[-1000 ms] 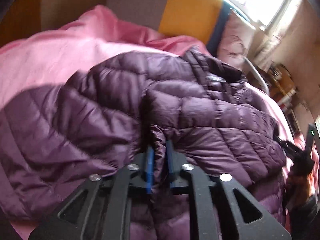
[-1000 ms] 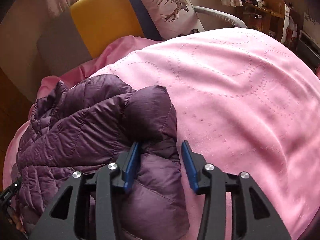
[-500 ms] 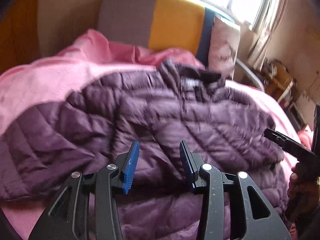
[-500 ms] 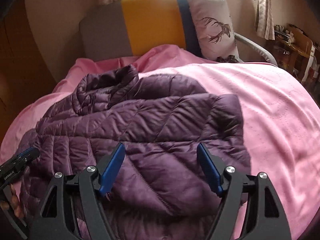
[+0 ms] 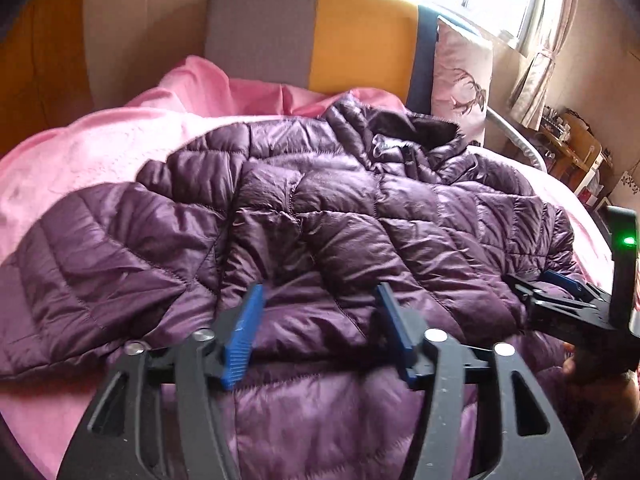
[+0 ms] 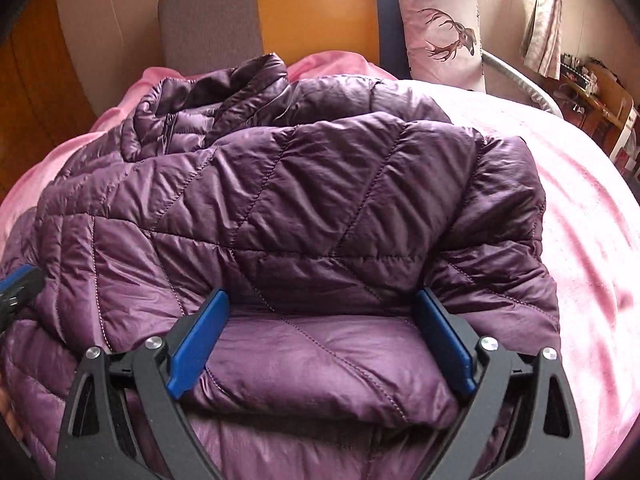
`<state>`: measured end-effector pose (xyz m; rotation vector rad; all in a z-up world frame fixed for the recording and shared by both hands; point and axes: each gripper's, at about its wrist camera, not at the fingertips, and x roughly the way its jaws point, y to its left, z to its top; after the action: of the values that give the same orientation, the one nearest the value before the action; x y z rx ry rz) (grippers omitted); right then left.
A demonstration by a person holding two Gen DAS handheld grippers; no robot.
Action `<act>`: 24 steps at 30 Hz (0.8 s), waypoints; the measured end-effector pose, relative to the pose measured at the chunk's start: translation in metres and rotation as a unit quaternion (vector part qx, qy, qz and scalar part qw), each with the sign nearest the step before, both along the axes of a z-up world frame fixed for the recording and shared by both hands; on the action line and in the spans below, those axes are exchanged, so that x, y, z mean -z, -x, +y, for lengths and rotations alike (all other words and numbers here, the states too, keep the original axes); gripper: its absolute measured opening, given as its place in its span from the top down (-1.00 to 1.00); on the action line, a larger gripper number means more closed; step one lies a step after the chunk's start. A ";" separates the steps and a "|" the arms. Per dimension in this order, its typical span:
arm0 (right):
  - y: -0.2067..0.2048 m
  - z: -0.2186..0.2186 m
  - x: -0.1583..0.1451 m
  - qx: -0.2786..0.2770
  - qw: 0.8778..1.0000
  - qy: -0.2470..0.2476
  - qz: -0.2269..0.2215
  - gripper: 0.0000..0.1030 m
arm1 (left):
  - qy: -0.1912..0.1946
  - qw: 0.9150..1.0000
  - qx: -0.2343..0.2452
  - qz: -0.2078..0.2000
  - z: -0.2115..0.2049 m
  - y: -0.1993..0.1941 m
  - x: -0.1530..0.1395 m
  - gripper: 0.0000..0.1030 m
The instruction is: Fold large clothes
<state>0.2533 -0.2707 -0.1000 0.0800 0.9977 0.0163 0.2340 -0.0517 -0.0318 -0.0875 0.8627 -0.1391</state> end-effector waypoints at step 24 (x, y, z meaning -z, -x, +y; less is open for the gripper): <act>-0.004 0.007 -0.003 0.003 0.999 0.030 0.011 -0.96 | 0.041 0.997 -0.063 -0.019 0.056 0.089 -0.021 -0.47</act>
<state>0.2574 -0.2636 -0.0969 0.0283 1.0201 -0.0208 0.1445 0.0040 -0.0108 -0.2159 0.8118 -0.0579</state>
